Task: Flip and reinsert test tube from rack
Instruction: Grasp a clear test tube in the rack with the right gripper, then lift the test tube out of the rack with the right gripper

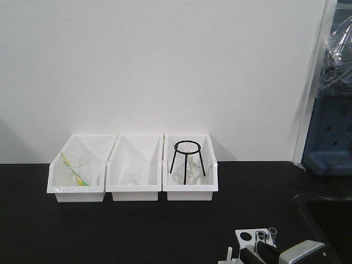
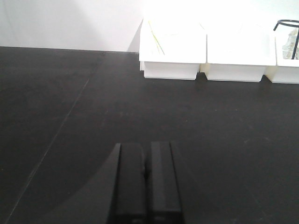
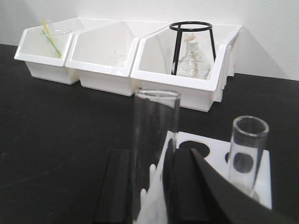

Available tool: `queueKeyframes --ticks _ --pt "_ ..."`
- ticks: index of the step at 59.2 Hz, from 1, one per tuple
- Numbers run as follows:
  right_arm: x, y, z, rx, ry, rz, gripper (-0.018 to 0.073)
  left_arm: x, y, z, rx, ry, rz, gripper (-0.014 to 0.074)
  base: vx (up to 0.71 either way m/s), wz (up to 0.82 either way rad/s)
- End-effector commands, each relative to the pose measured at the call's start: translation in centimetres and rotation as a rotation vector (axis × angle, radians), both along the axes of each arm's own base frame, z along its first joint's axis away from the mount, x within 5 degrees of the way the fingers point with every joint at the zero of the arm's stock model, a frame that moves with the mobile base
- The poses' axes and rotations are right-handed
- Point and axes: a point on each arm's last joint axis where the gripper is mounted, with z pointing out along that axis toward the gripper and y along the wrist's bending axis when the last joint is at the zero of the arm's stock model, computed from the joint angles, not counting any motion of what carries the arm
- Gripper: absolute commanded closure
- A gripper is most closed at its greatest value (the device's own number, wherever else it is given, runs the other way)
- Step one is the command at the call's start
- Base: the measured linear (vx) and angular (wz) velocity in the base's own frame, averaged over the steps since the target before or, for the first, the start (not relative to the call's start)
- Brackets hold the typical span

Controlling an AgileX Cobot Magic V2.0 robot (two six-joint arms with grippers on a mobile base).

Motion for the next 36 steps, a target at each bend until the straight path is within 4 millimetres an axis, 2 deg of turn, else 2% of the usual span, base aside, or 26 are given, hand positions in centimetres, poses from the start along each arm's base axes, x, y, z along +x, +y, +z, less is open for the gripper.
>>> queueKeyframes --ticks 1,12,27,36 --pt "0.2 0.4 2.5 0.045 -0.151 0.029 0.0572 0.0 -0.1 0.7 -0.001 -0.088 -0.008 0.0603 0.0 0.0" --pt "-0.3 0.2 5.8 0.055 -0.239 0.022 0.0571 0.0 -0.1 0.7 -0.001 -0.088 -0.008 0.0603 0.0 0.0" --pt "-0.3 -0.3 14.4 0.008 -0.365 -0.032 0.0571 0.0 -0.1 0.7 -0.001 -0.088 -0.008 0.0603 0.0 0.0" --pt "-0.3 -0.5 18.0 -0.054 -0.403 -0.045 0.0571 0.0 -0.1 0.7 -0.001 -0.088 -0.008 0.0603 0.0 0.0"
